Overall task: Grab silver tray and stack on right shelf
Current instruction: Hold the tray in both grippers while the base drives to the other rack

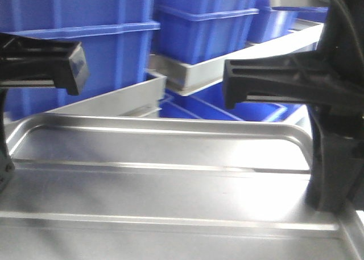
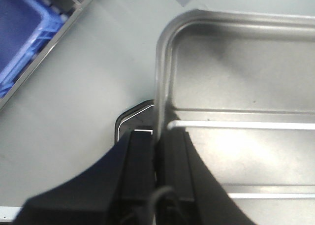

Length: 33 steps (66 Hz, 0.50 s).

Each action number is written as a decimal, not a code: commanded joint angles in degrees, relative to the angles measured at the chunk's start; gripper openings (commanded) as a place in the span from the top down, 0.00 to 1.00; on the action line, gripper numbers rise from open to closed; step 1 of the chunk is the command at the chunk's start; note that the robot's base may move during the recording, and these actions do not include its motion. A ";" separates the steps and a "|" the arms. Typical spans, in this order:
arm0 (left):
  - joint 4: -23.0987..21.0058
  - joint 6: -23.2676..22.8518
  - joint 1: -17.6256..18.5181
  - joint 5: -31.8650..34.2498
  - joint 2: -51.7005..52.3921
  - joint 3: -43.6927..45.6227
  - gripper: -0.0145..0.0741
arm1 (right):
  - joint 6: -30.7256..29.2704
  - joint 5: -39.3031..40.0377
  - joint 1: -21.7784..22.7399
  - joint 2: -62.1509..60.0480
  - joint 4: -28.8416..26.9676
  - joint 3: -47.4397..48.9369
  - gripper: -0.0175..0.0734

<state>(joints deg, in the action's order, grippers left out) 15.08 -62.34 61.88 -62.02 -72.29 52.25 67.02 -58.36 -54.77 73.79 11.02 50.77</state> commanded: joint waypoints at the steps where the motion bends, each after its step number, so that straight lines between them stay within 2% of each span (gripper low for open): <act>1: -0.24 -0.19 0.82 2.15 1.51 1.49 0.95 | 0.39 2.01 -0.08 -1.78 1.22 1.77 0.75; 33: -0.24 -0.19 0.82 2.15 1.51 1.49 0.95 | 0.39 1.09 -0.08 -1.78 1.22 1.77 0.75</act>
<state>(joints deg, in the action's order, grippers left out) 14.98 -62.34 61.91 -61.93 -72.29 52.25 67.02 -58.61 -54.77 73.79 11.02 50.77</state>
